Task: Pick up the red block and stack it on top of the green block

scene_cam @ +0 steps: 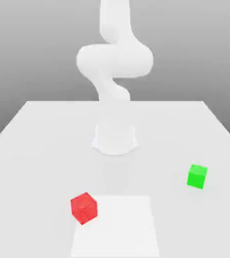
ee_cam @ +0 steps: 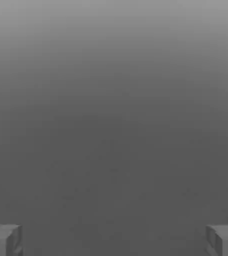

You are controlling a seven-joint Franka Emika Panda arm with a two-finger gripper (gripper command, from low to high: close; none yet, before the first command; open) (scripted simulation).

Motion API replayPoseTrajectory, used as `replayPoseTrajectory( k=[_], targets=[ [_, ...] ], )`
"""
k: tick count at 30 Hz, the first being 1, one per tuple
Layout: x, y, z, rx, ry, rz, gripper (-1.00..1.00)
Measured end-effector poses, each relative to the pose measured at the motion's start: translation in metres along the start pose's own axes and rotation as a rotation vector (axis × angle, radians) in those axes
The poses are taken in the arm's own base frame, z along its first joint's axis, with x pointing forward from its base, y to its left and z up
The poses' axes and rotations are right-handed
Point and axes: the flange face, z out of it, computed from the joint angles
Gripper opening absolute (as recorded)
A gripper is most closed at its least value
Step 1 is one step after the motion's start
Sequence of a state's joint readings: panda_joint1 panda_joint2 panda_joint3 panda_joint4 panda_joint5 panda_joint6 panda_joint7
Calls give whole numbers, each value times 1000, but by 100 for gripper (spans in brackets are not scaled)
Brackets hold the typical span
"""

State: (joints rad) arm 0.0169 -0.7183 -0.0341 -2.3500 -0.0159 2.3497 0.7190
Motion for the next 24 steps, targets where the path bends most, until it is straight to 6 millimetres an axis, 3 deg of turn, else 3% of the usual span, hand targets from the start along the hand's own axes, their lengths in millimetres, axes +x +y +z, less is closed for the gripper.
replayPoseTrajectory(
  k=[6, 12, 16, 19, 24],
  targets=[
    [-23, 57, 149, -136, -184, -197, 0],
    [-77, 135, 258, -230, -383, -377, 0],
    [-126, 194, 309, -272, -527, -492, 0],
    [-165, 239, 334, -293, -633, -568, 0],
    [-195, 269, 371, -297, -664, -593, 0]
  ],
)
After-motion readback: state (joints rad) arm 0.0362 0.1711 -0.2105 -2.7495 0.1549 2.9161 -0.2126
